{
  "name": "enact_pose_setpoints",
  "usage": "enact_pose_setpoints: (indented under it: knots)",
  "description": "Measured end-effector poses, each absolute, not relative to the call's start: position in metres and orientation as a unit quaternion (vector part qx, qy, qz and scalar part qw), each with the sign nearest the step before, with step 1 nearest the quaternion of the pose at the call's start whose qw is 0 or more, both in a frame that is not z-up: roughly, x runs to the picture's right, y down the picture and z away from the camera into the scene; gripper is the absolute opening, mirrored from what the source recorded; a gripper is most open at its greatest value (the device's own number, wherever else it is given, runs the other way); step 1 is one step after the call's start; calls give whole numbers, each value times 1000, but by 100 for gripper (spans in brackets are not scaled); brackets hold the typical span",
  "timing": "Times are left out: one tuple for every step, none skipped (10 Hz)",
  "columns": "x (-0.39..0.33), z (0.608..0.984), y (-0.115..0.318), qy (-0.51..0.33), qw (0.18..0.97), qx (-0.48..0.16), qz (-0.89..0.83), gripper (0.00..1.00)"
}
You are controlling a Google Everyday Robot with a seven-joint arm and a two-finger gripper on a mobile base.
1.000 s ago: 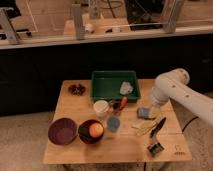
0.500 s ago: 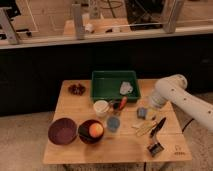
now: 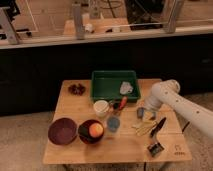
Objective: Wipe tray with sponge
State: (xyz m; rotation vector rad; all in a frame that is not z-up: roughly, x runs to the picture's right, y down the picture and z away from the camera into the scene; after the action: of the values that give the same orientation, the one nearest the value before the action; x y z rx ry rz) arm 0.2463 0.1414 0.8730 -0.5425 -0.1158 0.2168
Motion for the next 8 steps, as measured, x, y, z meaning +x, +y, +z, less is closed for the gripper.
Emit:
enact_pose_setpoints:
  knots:
    - [246, 880, 143, -56, 955, -272, 105, 80]
    - [246, 885, 144, -55, 954, -275, 105, 80]
    - [249, 891, 146, -51, 953, -279, 106, 75]
    - [252, 895, 147, -47, 952, -282, 106, 66]
    - [255, 897, 147, -44, 952, -283, 107, 58]
    - [260, 899, 147, -39, 952, -285, 109, 46]
    - [265, 900, 147, -35, 951, -286, 112, 36]
    - [273, 900, 145, -31, 951, -284, 116, 26]
